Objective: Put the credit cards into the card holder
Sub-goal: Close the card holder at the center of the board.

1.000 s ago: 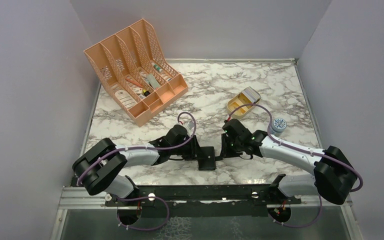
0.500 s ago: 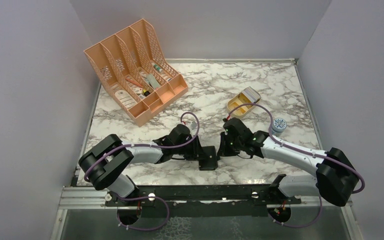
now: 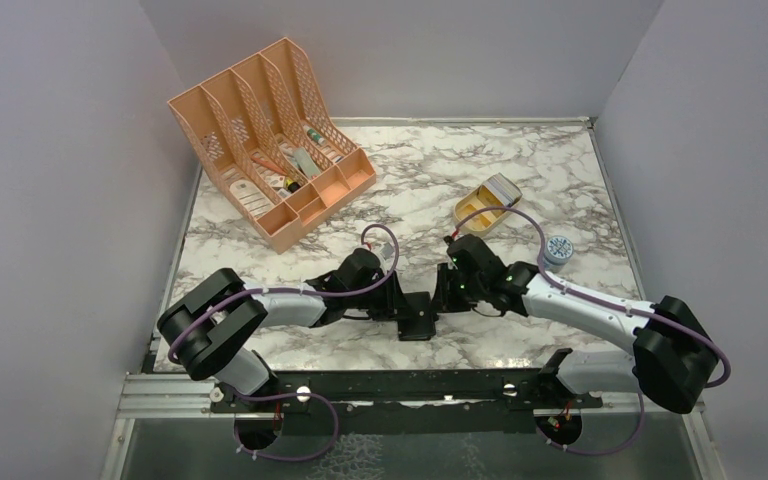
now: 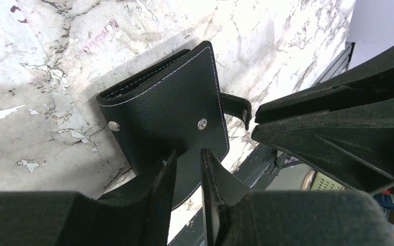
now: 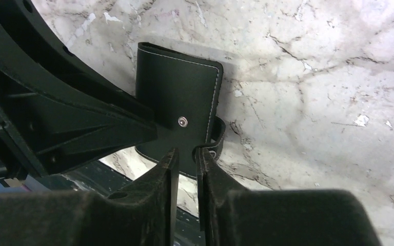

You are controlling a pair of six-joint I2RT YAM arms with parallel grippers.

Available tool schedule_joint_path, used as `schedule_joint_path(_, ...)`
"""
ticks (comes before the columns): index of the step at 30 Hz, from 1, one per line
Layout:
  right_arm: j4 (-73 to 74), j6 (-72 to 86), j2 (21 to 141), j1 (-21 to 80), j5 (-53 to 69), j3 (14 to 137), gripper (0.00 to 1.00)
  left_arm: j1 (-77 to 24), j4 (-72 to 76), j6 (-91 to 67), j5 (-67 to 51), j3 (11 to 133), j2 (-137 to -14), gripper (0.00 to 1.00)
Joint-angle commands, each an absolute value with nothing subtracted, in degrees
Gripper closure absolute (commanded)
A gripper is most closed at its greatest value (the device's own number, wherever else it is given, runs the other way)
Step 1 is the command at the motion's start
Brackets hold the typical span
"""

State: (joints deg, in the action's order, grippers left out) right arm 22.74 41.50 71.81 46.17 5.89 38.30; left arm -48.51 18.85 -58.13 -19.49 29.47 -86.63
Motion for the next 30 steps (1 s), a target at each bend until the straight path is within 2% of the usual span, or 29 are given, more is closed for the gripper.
schedule_joint_path(1,27.9,41.6,70.5,46.6,3.2,41.5,0.77,-48.9,18.3,-56.9,-17.9,30.4,-87.6,0.73)
schedule_joint_path(12,32.2,41.6,72.2,48.0,0.2,44.3,0.55,-49.3,18.1,-57.2,-18.0,30.6,-87.0,0.73)
schedule_joint_path(15,32.1,41.4,73.9,48.4,-0.8,45.1,0.54,-49.3,17.5,-57.0,-18.0,31.0,-86.9,0.72)
schedule_joint_path(23,31.5,41.1,77.2,48.9,-3.1,44.9,0.59,-49.2,16.3,-56.7,-17.1,30.6,-85.8,0.72)
schedule_joint_path(30,31.2,41.4,76.3,49.0,-4.1,44.1,0.77,-49.3,15.8,-56.6,-16.7,30.3,-85.3,0.72)
